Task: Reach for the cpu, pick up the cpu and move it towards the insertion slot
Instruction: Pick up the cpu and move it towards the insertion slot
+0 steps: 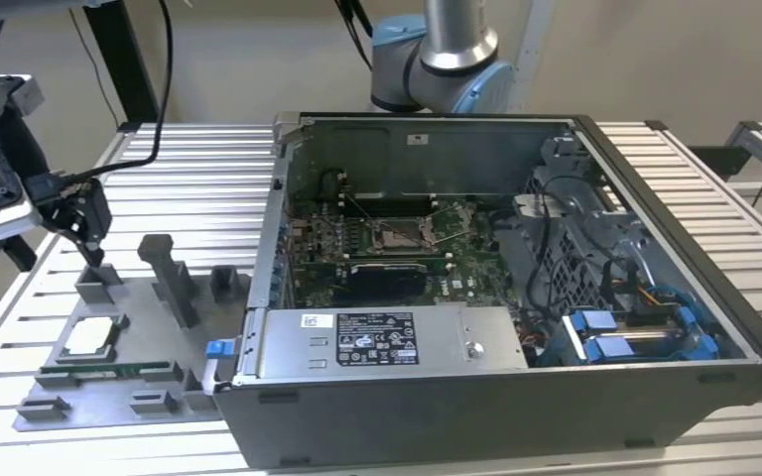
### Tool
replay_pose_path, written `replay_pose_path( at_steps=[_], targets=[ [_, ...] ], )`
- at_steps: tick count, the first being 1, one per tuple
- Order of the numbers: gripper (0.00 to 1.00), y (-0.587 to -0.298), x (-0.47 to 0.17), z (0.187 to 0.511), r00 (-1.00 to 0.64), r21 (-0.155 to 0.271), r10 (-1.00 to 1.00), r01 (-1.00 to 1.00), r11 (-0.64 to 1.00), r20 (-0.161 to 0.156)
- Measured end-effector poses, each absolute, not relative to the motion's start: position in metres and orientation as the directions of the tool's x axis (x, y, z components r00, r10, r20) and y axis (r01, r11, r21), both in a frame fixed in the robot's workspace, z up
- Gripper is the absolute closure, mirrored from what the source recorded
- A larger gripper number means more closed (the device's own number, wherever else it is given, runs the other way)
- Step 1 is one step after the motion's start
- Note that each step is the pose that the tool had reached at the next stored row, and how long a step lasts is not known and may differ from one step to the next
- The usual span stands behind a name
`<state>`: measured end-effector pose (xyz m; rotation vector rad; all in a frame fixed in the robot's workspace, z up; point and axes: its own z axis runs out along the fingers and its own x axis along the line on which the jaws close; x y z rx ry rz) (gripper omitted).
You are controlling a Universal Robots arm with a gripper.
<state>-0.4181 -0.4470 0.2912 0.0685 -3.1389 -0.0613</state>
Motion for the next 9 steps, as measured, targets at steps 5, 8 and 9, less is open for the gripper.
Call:
replay_pose_path(
  at_steps=[5,8,9],
  targets=[
    [0.00,-0.447,-0.419,0.287,-0.999,0.039,-0.043,-0.043,0.998,0.000],
    [0.00,-0.447,-0.421,0.282,-0.999,0.039,-0.043,-0.043,0.998,0.000],
    [0.00,-0.447,-0.421,0.280,-0.999,0.039,-0.042,-0.042,0.998,0.000]
  ],
)
